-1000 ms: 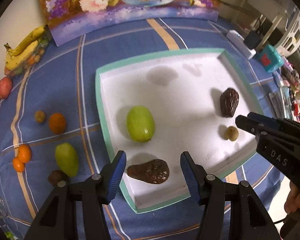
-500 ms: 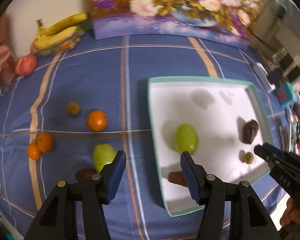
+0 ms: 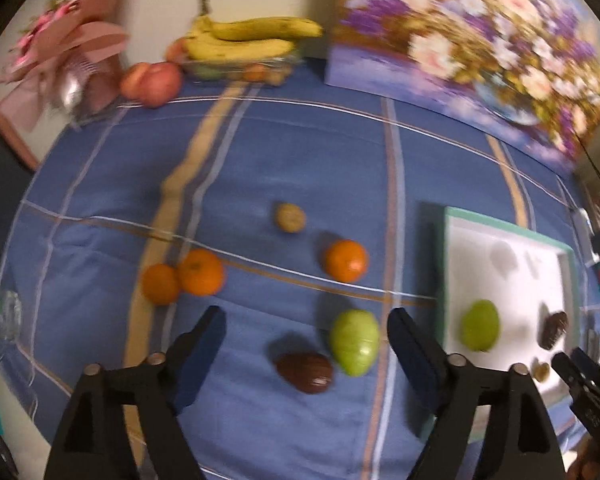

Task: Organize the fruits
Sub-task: 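Lower the kiwi into the tray and open the right tool while the left tool withdraws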

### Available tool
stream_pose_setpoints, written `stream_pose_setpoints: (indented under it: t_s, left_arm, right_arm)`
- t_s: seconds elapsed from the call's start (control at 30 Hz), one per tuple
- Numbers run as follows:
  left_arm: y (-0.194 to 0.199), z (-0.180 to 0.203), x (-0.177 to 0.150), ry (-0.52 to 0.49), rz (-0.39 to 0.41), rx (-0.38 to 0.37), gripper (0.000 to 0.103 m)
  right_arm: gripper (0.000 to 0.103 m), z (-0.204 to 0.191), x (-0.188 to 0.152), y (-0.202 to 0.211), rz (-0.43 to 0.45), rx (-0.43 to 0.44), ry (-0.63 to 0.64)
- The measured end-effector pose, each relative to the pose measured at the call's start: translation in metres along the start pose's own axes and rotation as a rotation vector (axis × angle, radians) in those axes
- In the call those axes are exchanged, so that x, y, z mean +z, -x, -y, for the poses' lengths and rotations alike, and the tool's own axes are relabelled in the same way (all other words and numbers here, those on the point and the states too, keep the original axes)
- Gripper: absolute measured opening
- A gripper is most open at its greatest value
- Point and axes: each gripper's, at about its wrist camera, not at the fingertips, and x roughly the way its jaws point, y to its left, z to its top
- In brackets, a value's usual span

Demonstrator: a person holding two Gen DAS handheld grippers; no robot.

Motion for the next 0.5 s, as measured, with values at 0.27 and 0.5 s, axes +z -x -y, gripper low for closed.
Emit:
stream_pose_setpoints:
  t_s: [0.27, 0.5]
  left_arm:
    - [0.009, -0.036, 0.003, 0.05, 0.043, 0.071, 0.103]
    - [0.017, -0.05, 0.006, 0.054, 0.077, 0.091, 0.103]
  right_arm:
    - [0.086, -0.013, 0.002, 0.001, 0.03, 0.016, 0.024]
    - [0.091, -0.025, 0.002, 0.0, 0.07, 0.036, 0.032]
